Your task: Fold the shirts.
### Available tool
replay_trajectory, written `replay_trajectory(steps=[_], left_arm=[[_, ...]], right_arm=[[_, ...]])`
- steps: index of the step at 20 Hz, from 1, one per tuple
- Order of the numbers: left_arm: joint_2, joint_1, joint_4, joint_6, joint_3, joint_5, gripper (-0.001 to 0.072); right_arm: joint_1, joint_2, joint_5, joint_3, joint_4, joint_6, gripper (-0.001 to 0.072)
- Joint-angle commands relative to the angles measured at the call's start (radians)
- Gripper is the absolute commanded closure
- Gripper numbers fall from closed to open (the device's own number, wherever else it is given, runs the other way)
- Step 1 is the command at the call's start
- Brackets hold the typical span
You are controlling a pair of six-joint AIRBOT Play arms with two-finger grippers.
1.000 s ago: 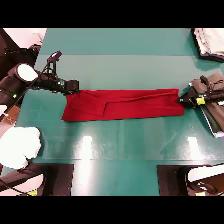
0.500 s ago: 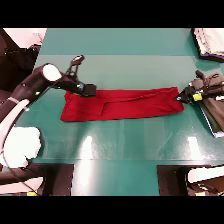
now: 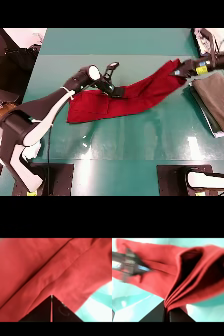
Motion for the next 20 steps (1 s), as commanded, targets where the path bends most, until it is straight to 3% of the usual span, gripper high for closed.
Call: replay_trajectory(steps=[1,7,13,20], left_arm=[[-0.089,-0.029,-0.016,0.0,0.036,0.036,0.0683],[-0.09,-0.026,-0.011,0.0,0.036,0.055,0.0683],[-0.037,0.015,0.016,0.0,0.037,-0.001,0.0684],[0.188,0.201,0.186,0.008,0.039,-0.079,0.0684]], right_arm=[[0.153,-0.013,0.014,0.159,-0.001,0.048,0.07],[0.312,-0.093,0.04,0.373,-0.003,0.09,0.07],[0.354,-0.103,0.032,0.404,-0.002,0.092,0.0699],[0.467,-0.116,-0.064,0.404,0.0,0.079,0.0699]])
